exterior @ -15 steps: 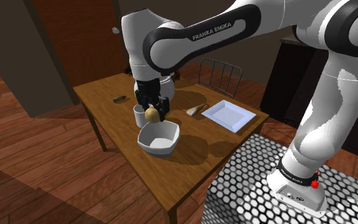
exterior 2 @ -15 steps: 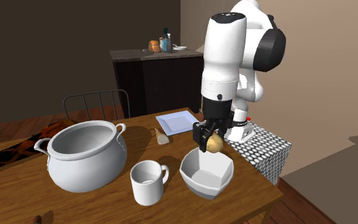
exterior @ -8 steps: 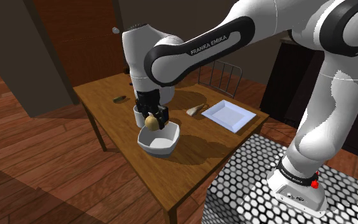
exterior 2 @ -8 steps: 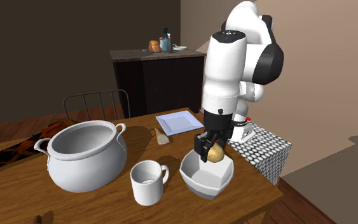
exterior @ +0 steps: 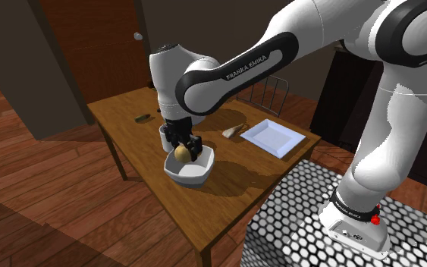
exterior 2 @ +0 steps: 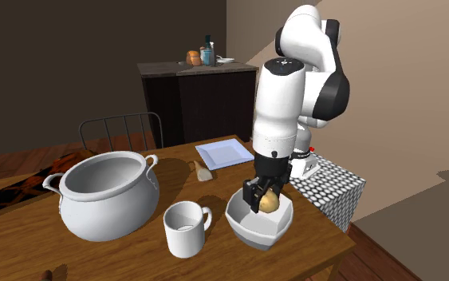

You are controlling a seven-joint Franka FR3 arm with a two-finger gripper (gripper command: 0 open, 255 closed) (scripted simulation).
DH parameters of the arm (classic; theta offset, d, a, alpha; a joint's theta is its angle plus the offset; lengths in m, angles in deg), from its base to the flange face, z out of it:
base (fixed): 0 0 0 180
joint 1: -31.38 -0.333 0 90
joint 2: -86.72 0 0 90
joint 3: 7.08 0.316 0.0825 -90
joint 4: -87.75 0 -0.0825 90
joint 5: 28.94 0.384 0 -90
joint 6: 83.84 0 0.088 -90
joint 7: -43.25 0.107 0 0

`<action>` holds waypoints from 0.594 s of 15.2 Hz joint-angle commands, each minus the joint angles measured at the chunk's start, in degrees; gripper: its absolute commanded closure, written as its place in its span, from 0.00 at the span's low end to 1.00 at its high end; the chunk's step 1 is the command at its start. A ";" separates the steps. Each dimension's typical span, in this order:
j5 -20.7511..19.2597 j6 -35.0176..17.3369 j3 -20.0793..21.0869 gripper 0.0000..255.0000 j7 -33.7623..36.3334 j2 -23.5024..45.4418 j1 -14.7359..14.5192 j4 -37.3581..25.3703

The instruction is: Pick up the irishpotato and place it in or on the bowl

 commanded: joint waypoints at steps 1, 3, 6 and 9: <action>-0.06 -0.08 -0.01 1.00 0.05 0.08 -0.03 0.00; -0.06 -0.08 -0.01 1.00 0.05 0.08 -0.03 0.00; -0.06 -0.08 -0.01 0.00 0.05 0.08 -0.03 0.00; -0.06 -0.08 -0.01 0.00 0.05 0.08 -0.03 0.00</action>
